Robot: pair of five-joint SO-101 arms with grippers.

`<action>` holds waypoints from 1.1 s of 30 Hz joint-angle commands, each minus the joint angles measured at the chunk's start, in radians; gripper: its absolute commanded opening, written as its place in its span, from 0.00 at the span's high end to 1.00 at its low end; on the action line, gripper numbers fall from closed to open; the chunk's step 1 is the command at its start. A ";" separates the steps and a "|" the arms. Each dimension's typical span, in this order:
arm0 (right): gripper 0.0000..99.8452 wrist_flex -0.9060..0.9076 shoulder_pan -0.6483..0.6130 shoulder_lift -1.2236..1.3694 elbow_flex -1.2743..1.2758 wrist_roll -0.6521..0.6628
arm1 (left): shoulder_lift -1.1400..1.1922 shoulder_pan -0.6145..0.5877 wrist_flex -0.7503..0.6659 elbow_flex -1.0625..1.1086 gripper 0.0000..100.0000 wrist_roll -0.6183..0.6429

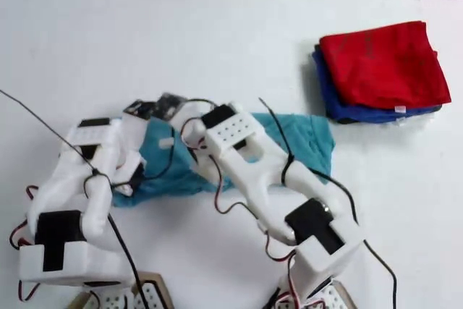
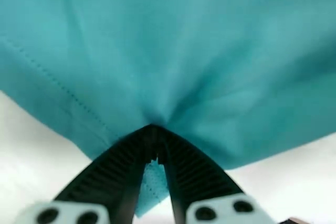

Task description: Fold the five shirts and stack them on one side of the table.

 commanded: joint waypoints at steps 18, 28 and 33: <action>0.98 0.015 -0.025 -0.199 0.117 -0.015 | 0.044 -0.029 -0.002 0.005 0.97 0.006; 0.98 0.165 0.243 -0.545 0.051 -0.015 | 0.038 -0.012 0.012 -0.022 0.97 0.014; 0.98 0.188 0.478 -0.567 0.133 0.000 | 0.037 0.026 0.215 -0.206 0.97 0.107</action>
